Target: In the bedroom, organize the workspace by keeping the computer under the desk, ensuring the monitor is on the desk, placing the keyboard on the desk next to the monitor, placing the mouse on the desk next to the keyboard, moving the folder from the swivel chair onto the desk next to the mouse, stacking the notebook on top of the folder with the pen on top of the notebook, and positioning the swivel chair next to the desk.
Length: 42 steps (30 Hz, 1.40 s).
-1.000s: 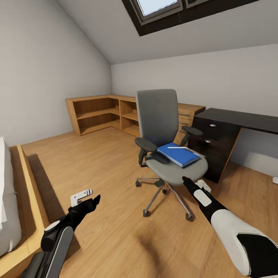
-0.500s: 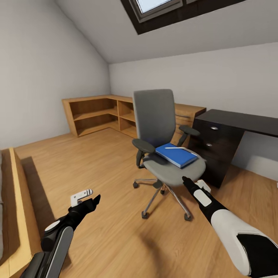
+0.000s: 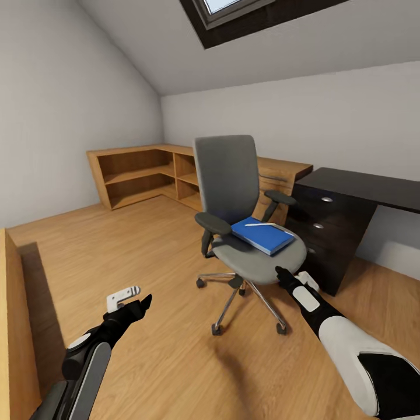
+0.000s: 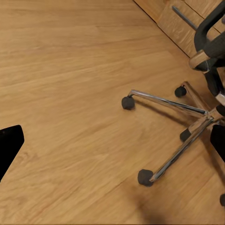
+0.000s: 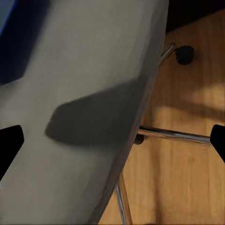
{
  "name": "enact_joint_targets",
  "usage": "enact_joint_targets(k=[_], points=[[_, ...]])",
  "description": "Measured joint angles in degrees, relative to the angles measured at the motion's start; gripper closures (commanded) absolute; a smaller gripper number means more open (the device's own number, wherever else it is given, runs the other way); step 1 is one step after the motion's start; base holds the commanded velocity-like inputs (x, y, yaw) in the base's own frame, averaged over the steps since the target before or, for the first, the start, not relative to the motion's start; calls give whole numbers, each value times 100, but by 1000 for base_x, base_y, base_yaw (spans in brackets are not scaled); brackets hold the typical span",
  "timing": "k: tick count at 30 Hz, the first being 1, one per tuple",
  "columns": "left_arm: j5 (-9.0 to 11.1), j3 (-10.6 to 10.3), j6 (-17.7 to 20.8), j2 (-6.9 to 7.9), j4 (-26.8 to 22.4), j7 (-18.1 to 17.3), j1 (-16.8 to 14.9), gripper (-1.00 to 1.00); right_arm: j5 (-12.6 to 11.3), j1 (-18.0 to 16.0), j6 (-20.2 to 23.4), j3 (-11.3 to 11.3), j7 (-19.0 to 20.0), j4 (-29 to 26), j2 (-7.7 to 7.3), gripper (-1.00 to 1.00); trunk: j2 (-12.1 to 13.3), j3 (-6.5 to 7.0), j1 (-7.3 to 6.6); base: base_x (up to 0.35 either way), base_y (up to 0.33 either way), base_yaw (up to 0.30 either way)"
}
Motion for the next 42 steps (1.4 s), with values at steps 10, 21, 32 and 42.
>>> enact_joint_targets(k=[10, 21, 32, 42], points=[[0, 0, 1, 0, 0, 0, 0, -100, -11, 2, -1, 10, -3, -73, 1, -100, 0, 0, 0, 315, 79, 0], [0, -1, 0, 0, 10, 17, 0, -100, -26, 1, -1, 14, 2, -88, -2, -100, 1, 0, 4, 116, 16, 0], [0, -1, 0, 0, 20, 17, -1, -100, -34, 2, 0, 23, 5, -89, -5, -100, 1, 0, 4, 0, 0, 0], [0, -1, 0, 0, 27, 17, 0, -100, -39, 5, -3, 19, -7, 28, -7, -100, 2, -1, 5, -187, -72, 0]])
